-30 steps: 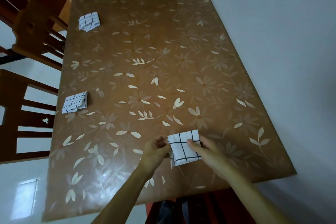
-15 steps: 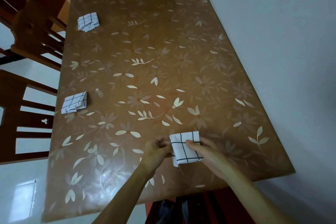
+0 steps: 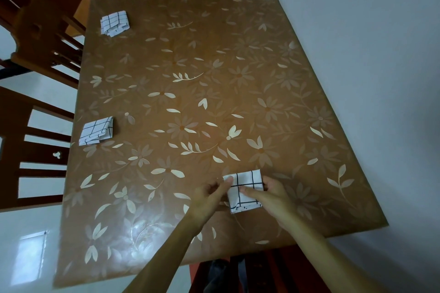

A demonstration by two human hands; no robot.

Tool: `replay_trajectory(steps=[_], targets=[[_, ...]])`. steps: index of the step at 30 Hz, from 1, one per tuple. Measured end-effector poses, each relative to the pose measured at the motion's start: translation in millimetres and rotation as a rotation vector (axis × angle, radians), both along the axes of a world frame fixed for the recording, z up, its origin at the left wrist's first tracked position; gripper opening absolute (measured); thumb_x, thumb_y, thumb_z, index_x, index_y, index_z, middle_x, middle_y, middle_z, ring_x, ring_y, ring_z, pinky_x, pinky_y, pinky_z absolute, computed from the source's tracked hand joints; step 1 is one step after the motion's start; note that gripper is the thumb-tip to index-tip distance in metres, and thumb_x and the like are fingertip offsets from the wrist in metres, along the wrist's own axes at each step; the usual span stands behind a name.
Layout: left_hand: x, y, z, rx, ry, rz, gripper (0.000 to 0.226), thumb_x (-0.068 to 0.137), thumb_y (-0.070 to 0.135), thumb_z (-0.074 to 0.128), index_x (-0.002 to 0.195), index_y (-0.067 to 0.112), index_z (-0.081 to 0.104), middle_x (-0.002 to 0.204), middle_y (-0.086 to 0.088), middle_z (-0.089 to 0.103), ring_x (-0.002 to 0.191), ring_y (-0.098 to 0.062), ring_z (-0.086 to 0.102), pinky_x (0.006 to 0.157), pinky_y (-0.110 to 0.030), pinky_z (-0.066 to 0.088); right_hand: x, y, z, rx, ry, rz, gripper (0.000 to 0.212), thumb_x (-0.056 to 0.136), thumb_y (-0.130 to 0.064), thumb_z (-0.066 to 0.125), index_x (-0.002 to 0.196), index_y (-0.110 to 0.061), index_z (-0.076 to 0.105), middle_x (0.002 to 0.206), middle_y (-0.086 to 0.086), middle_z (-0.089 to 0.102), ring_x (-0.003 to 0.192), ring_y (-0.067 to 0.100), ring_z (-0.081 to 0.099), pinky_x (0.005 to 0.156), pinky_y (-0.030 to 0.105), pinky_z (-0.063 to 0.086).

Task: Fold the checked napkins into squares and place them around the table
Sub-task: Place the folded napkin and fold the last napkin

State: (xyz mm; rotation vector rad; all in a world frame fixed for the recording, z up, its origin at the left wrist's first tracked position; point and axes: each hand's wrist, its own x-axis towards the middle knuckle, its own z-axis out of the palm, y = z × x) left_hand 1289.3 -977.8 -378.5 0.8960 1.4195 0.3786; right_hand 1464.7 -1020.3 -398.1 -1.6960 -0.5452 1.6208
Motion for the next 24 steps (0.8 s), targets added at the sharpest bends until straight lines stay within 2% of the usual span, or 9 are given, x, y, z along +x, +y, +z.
replay_trajectory(steps=[2,4,8,12,14,16,19,21,24], targets=[[-0.5,2.4,-9.4,0.113,0.091,-0.058,0.015,0.094,0.030,0.068,0.086,0.017,0.069,0.094,-0.013,0.077,0.085,-0.025,0.076,0.074,-0.050,0.063,-4.6,-0.4,-8.5,0.000,-0.017,0.027,0.031,0.079,-0.014,0.083,0.108,-0.013,0.072,0.096,0.004,0.078,0.089,0.020,0.076,0.079,0.037,0.063],[-2.0,5.6,-19.5,0.181,0.171,-0.092,0.015,0.093,0.027,0.069,0.080,0.022,0.064,0.097,-0.016,0.076,0.086,-0.026,0.076,0.072,-0.048,0.064,-7.5,-1.7,-16.4,0.015,-0.067,0.056,0.036,0.080,-0.018,0.083,0.113,-0.015,0.067,0.097,-0.001,0.077,0.089,0.016,0.075,0.075,0.032,0.063],[-5.1,6.3,-38.3,0.310,0.419,-0.154,0.025,0.091,0.030,0.072,0.075,0.016,0.058,0.085,-0.008,0.071,0.075,-0.022,0.066,0.057,-0.025,0.054,-6.3,-6.8,-30.6,0.065,-0.299,0.188,0.059,0.083,-0.021,0.080,0.134,-0.019,0.050,0.097,-0.007,0.069,0.086,0.007,0.069,0.066,0.017,0.055],[-5.0,-5.7,-58.2,0.420,0.699,-0.334,0.022,0.093,0.033,0.068,0.099,0.012,0.063,0.100,-0.009,0.071,0.080,-0.024,0.063,0.070,-0.034,0.056,-9.5,-17.3,-40.1,0.125,-0.709,0.477,0.074,0.085,-0.030,0.077,0.146,-0.024,0.036,0.112,-0.009,0.062,0.102,0.009,0.062,0.078,0.017,0.047],[-5.7,-13.8,-70.0,0.481,0.822,-0.393,0.041,0.087,0.032,0.075,0.120,0.016,0.057,0.111,-0.007,0.064,0.090,-0.028,0.066,0.070,-0.041,0.058,-13.8,-22.6,-45.3,0.247,-0.933,0.567,0.072,0.080,-0.028,0.081,0.141,-0.021,0.045,0.129,-0.001,0.055,0.117,0.018,0.058,0.090,0.025,0.050],[-6.0,-21.1,-80.1,0.661,0.884,-0.501,0.057,0.076,0.023,0.084,0.123,0.015,0.053,0.112,-0.011,0.058,0.091,-0.030,0.061,0.069,-0.041,0.058,-19.4,-24.8,-51.0,0.408,-1.113,0.657,0.068,0.070,-0.016,0.086,0.132,-0.016,0.057,0.135,0.007,0.057,0.122,0.028,0.060,0.095,0.035,0.053],[-4.6,-32.6,-89.7,0.974,0.833,-0.779,0.056,0.082,0.006,0.071,0.135,0.010,0.053,0.133,-0.015,0.058,0.117,-0.033,0.059,0.097,-0.046,0.051,-23.6,-29.4,-61.6,0.521,-1.161,0.870,0.052,0.082,-0.010,0.049,0.132,-0.008,0.063,0.147,0.011,0.054,0.140,0.028,0.046,0.112,0.038,0.038],[-9.3,-38.5,-95.6,0.978,0.815,-0.890,0.056,0.092,0.010,0.048,0.148,0.007,0.044,0.154,-0.014,0.045,0.142,-0.030,0.044,0.114,-0.051,0.039,-22.2,-32.7,-65.5,0.463,-1.153,0.988,0.061,0.085,-0.018,0.033,0.143,-0.006,0.051,0.154,0.011,0.045,0.145,0.025,0.037,0.112,0.040,0.027],[-23.8,-41.7,-101.8,0.901,0.852,-0.976,0.063,0.096,0.021,0.036,0.157,0.009,0.028,0.165,-0.009,0.025,0.153,-0.025,0.022,0.120,-0.049,0.023,-19.8,-32.5,-63.0,0.392,-1.143,1.088,0.067,0.086,-0.029,0.030,0.148,-0.007,0.044,0.157,0.010,0.040,0.145,0.025,0.039,0.112,0.042,0.026]])
